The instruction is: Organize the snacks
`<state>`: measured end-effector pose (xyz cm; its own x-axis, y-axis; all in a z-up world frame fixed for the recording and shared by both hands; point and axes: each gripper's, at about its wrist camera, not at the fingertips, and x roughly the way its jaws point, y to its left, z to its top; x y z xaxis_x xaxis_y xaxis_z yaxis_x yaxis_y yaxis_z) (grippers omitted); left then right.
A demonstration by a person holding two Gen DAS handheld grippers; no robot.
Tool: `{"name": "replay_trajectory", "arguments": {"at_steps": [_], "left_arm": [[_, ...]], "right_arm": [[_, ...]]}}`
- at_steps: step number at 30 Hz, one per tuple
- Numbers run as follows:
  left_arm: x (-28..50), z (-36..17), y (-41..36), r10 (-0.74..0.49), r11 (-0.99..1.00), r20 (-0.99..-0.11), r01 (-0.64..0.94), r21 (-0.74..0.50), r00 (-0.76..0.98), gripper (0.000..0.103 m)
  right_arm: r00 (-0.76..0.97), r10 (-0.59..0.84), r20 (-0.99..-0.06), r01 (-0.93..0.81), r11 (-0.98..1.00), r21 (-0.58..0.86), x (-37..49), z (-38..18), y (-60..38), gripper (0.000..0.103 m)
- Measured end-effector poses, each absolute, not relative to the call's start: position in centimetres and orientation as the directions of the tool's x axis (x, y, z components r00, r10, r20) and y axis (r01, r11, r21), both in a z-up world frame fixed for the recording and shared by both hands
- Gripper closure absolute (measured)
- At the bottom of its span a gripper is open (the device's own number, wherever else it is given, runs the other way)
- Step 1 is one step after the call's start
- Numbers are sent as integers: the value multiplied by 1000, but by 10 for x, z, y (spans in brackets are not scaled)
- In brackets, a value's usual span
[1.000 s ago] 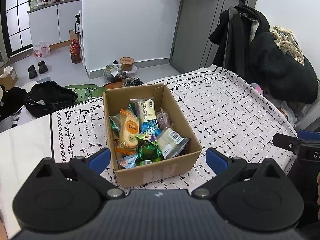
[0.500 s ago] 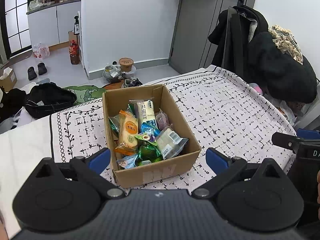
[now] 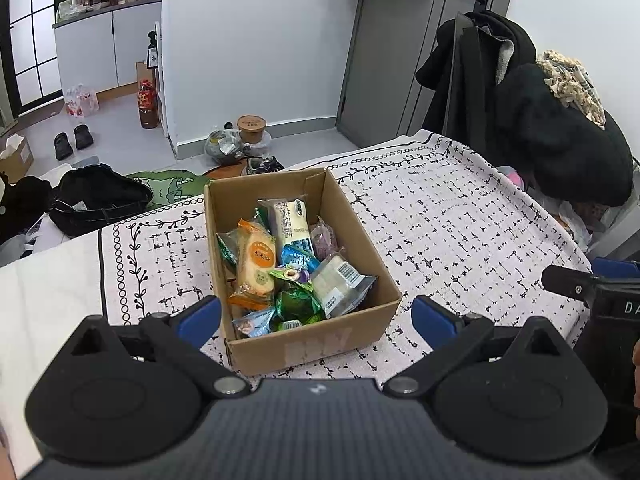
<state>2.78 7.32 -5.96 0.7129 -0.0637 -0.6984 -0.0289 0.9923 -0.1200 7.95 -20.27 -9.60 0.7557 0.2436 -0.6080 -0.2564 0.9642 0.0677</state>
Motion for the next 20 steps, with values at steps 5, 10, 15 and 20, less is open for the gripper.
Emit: {"name": "replay_trajectory", "arguments": {"at_steps": [5,10,15,20], "left_arm": [[28,-60,73,-63,993,-695,-27,-118,716,2],[27,-59,73,-65,993,-693,-23,-117,717,2],[27,-58,72,-68,993,-692,-20,-118,718,2],[27,-57,72,-69,993,-693,-18,-117,718,2]], "right_arm": [[754,243,-610,-256,964,68,80,-96,-203,0],[753,245,-610,-257,964,69,80,-96,-203,0],[753,245,-611,-256,964,70,80,-96,-204,0],[754,243,-610,-255,965,69,81,-97,-204,0]]}}
